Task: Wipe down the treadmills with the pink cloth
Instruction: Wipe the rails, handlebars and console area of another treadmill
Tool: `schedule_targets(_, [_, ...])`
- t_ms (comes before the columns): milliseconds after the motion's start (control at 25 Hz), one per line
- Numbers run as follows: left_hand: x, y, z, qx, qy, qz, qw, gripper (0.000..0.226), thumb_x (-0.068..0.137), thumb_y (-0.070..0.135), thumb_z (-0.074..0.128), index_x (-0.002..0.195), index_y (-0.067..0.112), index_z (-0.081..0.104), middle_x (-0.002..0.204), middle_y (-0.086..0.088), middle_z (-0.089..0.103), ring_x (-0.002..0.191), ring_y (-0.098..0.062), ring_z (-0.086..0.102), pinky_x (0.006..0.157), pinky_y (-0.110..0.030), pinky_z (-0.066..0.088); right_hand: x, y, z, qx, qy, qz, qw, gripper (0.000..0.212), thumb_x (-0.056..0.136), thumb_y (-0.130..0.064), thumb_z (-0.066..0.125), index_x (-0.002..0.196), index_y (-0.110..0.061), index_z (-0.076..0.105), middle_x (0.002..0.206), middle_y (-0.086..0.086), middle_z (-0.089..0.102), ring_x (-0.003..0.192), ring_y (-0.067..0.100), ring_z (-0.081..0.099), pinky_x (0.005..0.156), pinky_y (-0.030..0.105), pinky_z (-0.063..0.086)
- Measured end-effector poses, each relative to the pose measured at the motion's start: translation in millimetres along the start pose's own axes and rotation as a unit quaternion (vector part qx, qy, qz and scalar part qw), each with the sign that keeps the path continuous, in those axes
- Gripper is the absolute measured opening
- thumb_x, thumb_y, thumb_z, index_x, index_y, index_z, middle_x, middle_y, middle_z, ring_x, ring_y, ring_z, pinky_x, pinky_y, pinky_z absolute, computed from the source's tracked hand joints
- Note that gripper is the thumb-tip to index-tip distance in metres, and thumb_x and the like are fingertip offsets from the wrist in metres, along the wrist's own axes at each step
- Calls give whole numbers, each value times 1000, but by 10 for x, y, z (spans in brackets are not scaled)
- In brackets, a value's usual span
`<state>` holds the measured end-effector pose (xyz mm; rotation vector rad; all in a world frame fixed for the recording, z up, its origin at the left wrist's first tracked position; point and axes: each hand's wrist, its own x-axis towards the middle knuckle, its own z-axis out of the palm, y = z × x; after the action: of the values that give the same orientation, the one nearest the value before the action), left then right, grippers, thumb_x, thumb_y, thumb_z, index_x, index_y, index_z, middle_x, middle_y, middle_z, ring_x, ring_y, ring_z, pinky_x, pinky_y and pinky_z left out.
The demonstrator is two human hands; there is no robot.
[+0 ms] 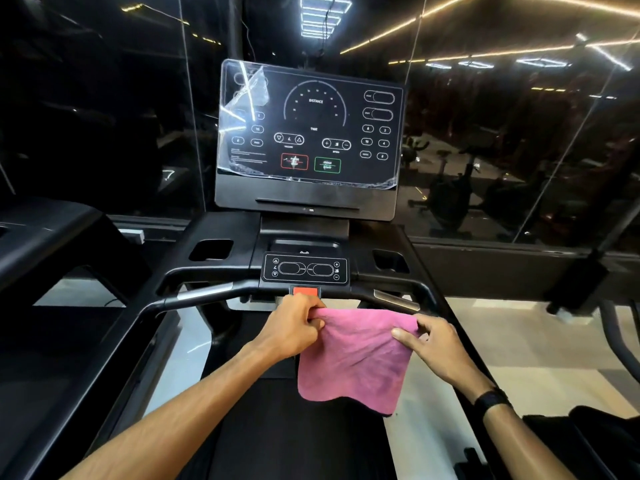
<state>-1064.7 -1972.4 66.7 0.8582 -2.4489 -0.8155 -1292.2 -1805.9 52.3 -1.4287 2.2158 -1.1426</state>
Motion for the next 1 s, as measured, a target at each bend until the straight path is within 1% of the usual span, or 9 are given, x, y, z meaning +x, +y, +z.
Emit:
schedule_targets(120, [200, -58, 53, -19, 6, 6, 1000, 15, 83, 6, 64, 88, 18, 72, 71, 14, 62, 69, -4, 56, 67, -29, 49, 109, 32, 9, -37, 29, 15, 999, 13, 86, -30, 77, 79, -19, 73, 57, -14, 55, 53, 1, 45, 53, 17, 34])
schedule_targets(280, [584, -252, 145, -55, -20, 9, 998, 17, 82, 10, 63, 89, 23, 72, 80, 10, 70, 80, -10, 65, 73, -33, 56, 386, 51, 42, -9, 29, 37, 999, 7, 88, -22, 76, 87, -28, 74, 64, -22, 66, 52, 0, 53, 55, 14, 42])
schedule_targets(360, [791, -384, 172, -63, -30, 10, 998, 16, 83, 11, 63, 87, 24, 71, 79, 11, 69, 79, -8, 65, 72, -32, 55, 542, 41, 84, 10, 30, 68, 997, 13, 90, -15, 74, 84, -27, 71, 59, -15, 66, 46, 2, 53, 49, 17, 43])
schedule_targets(560, [1287, -684, 81, -92, -46, 15, 995, 20, 81, 8, 65, 80, 27, 69, 74, 11, 67, 69, -1, 60, 67, -30, 52, 1025, -141, 211, 31, 25, 119, 992, 3, 94, -13, 69, 92, -11, 70, 56, 11, 68, 42, 18, 58, 42, 26, 44])
schedule_targets(680, [1541, -861, -83, -114, -40, 15, 993, 16, 80, 14, 71, 85, 29, 72, 75, 13, 69, 68, -7, 65, 65, -31, 55, 1405, -270, 341, 76, 118, 125, 982, 3, 92, -11, 70, 95, -11, 70, 64, 10, 72, 52, 24, 67, 51, 29, 50])
schedule_targets(760, [1693, -1016, -190, -140, 10, 13, 990, 19, 80, 8, 73, 91, 24, 74, 82, 13, 72, 76, -7, 67, 70, -27, 55, 1640, -341, 544, 139, 182, 107, 968, 18, 92, -8, 70, 108, -11, 64, 79, 8, 75, 64, 24, 71, 58, 30, 54])
schedule_targets(840, [1775, -1234, -286, -152, 62, -8, 986, 23, 79, 2, 73, 96, 19, 75, 88, 12, 73, 84, -5, 67, 76, -17, 51, 1841, -383, 869, 146, 150, 73, 975, 53, 91, -12, 72, 136, -18, 46, 111, 0, 69, 81, 11, 72, 73, 24, 56])
schedule_targets(920, [1802, -1461, -348, -147, 74, -32, 986, 28, 78, -3, 73, 99, 16, 74, 88, 10, 73, 83, -5, 67, 77, -17, 50, 1928, -376, 1214, 44, 58, 42, 996, 87, 86, -38, 77, 153, -29, 23, 132, -11, 53, 107, 2, 63, 91, 23, 51])
schedule_targets(1000, [1760, -1668, -418, -146, 69, -64, 985, 35, 80, -5, 71, 109, 13, 71, 89, 6, 71, 81, -5, 65, 76, -16, 51, 1995, -297, 1553, -129, 16, -12, 991, 109, 77, -74, 63, 159, -33, 5, 159, -6, 30, 141, 12, 38, 115, 35, 34])
